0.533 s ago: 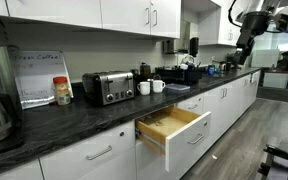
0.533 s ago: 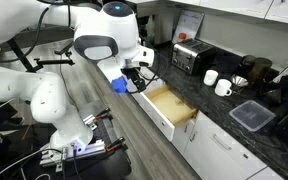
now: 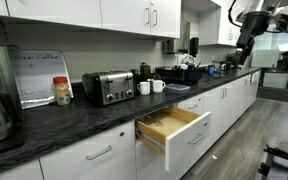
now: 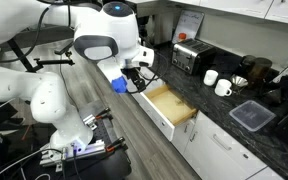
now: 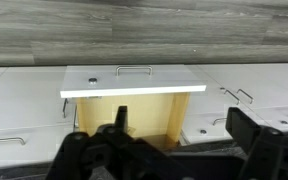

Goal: Close the open drawer

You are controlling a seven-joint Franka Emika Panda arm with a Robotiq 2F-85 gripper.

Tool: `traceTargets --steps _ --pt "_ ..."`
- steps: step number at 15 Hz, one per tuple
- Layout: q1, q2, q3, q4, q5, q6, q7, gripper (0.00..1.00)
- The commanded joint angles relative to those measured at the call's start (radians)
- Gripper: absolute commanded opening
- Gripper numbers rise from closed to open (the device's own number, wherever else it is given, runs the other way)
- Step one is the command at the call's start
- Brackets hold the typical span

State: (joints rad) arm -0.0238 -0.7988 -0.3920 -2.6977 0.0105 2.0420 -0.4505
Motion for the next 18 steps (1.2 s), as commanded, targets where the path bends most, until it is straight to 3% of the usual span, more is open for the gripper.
traceTargets --steps 1,6,7,11,18 --pt "-0.02 0.006 0.018 0.002 0.016 -0.002 -0.013 1.0" --pt "-0.08 0.001 -0.061 -0.158 0.002 0.159 -0.068 1.0" --pt "-0.059 0.084 -0.095 -0.082 0.016 0.158 -0.096 1.0" --pt "-0.037 0.163 -0.165 -0.103 0.049 0.233 -0.182 1.0" --pt "0.003 0.342 -0.167 -0.103 0.171 0.308 -0.32 1.0"
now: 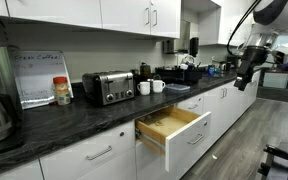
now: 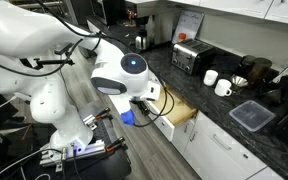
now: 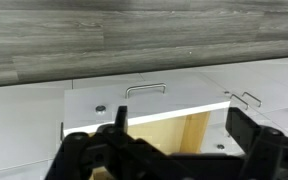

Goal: Close the open drawer

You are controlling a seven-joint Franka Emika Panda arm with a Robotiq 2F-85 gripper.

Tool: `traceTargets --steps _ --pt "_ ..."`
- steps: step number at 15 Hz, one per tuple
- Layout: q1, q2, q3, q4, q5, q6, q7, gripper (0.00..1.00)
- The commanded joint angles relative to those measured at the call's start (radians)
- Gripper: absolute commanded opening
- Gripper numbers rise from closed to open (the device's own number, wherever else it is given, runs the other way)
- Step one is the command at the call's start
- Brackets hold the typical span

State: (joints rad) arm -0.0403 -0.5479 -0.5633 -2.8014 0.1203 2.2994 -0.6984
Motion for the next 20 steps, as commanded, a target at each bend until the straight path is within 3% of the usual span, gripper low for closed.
traceTargets --steps 1,10,15,20 --pt "0.027 0.118 0.01 0.001 0.083 0.064 -0.091 1.0" --pt "0.069 0.357 0.106 0.001 0.311 0.133 -0.261 1.0" --pt "0.067 0.495 0.233 0.002 0.442 0.207 -0.352 1.0" --pt "0.059 0.642 0.407 0.001 0.549 0.352 -0.415 1.0"
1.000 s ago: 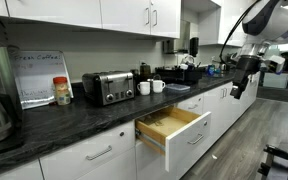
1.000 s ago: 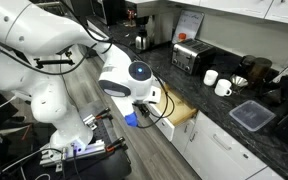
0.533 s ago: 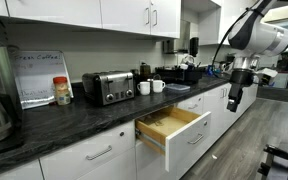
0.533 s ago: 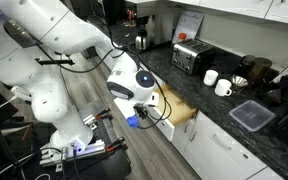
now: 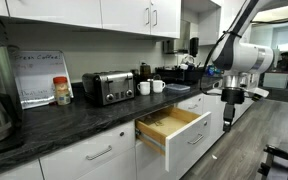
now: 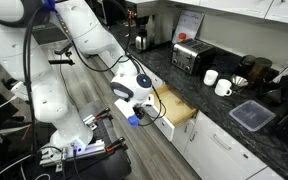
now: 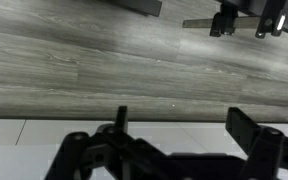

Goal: Close the open drawer

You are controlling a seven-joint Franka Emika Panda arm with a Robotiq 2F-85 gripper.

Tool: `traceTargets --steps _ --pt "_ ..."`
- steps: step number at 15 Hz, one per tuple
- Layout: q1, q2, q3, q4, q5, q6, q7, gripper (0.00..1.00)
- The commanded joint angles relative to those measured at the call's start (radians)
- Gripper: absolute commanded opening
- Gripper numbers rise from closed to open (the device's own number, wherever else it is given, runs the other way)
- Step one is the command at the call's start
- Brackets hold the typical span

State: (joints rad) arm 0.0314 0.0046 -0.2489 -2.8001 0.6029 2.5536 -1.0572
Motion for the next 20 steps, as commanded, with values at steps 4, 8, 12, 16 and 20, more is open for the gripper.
traceTargets --steps 4,8,12,16,20 --pt "0.085 0.197 0.154 0.0 0.246 0.362 -0.104 1.0" --pt "0.103 0.242 0.267 0.003 0.476 0.551 -0.152 1.0" --pt "0.094 0.264 0.356 0.026 0.609 0.669 -0.125 1.0" --pt "0.082 0.281 0.411 0.088 0.725 0.794 -0.068 1.0" --pt "0.094 0.328 0.428 0.109 0.678 0.925 0.119 1.0"
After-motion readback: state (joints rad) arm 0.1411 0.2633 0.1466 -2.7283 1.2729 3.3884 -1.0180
